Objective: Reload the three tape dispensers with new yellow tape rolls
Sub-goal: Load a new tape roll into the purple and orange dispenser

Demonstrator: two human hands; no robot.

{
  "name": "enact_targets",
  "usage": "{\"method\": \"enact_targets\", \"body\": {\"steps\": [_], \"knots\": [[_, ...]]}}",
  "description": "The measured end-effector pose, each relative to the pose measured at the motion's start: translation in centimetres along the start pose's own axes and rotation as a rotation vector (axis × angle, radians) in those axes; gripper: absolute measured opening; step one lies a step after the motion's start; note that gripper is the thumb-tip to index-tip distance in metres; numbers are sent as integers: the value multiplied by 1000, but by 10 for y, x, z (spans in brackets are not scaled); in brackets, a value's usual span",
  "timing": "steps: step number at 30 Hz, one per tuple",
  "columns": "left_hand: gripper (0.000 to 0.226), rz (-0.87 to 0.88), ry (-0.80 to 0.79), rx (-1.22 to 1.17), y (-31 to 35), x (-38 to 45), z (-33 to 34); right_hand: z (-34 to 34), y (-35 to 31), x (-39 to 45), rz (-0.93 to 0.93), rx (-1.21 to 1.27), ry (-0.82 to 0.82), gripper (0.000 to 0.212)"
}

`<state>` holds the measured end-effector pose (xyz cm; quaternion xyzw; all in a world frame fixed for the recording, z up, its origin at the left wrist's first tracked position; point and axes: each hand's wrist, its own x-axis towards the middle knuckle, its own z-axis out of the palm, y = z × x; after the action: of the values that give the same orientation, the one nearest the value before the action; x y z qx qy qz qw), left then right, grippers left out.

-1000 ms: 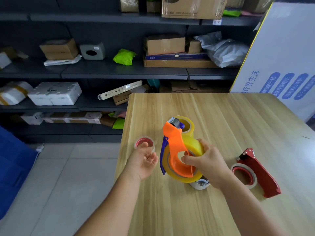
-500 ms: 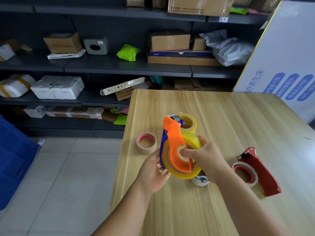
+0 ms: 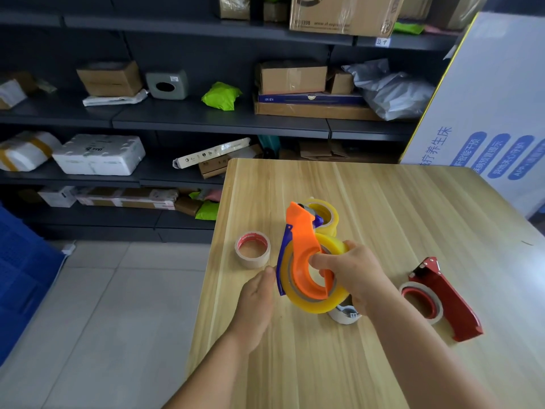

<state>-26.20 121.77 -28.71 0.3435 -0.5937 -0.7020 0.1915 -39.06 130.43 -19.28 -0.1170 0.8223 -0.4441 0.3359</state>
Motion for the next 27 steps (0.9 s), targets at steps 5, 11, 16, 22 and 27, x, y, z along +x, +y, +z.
{"method": "enact_targets", "body": {"steps": [5,11,16,22,27], "knots": [[54,40,-181,18,5,-15,-9,2,-3,0,23,-45,-9,43],[75,46,-227,8,-1,-37,-9,14,0,-6,34,-35,-16,35],[76,-33,-81,-19,-21,-54,-6,30,12,-16,62,51,-39,30],[69,-104,-58,-121,-41,-78,-13,49,32,-27,174,114,-58,60],[68,-101,-99,-153,-53,-98,-25,66,47,-37,249,245,-130,51]]}}
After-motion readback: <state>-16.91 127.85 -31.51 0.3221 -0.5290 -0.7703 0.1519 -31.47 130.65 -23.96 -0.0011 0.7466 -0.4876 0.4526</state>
